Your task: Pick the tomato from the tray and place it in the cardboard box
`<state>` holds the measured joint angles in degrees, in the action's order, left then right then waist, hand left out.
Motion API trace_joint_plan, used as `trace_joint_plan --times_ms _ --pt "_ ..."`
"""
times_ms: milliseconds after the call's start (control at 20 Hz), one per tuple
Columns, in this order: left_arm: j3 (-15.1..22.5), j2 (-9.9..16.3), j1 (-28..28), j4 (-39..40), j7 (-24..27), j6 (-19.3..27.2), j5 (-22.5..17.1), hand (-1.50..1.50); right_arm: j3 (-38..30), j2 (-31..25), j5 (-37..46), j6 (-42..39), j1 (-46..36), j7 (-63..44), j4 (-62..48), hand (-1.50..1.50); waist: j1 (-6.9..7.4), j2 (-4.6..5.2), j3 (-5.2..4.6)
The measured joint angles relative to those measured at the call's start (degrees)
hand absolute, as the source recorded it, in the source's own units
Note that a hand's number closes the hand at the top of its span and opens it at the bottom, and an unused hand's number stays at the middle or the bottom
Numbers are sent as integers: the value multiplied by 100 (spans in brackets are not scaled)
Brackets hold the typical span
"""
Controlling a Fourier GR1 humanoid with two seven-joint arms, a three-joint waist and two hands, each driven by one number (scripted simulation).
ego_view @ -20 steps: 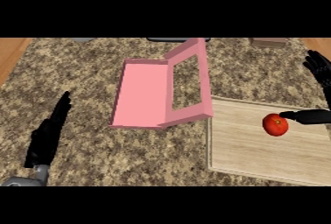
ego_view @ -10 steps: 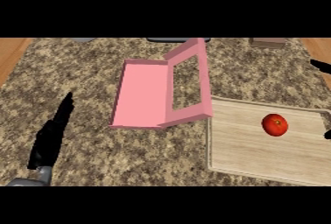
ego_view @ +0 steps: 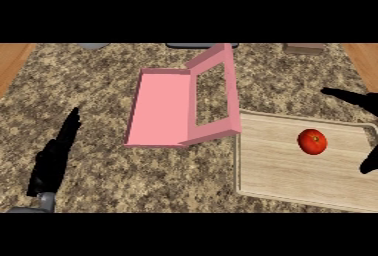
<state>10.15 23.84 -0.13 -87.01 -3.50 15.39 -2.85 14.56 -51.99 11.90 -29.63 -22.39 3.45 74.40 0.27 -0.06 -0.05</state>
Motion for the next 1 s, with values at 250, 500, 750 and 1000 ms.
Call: trace_joint_plan --times_ms 250,500,750,1000 --pt "-129 -93 3 -160 -219 -84 130 0 -132 382 382 21 269 -476 335 -150 -19 -1 3" --pt "-181 -314 72 -119 -107 -140 340 0 -245 676 893 -28 400 -621 340 -150 -16 3 5" --pt "-342 -380 159 -266 -154 -316 448 0 -398 960 1334 -119 517 -630 300 -150 -11 4 5" --pt "-505 -532 43 -128 -156 -456 588 0 -533 1304 1806 -73 526 -417 62 -150 -10 7 5"
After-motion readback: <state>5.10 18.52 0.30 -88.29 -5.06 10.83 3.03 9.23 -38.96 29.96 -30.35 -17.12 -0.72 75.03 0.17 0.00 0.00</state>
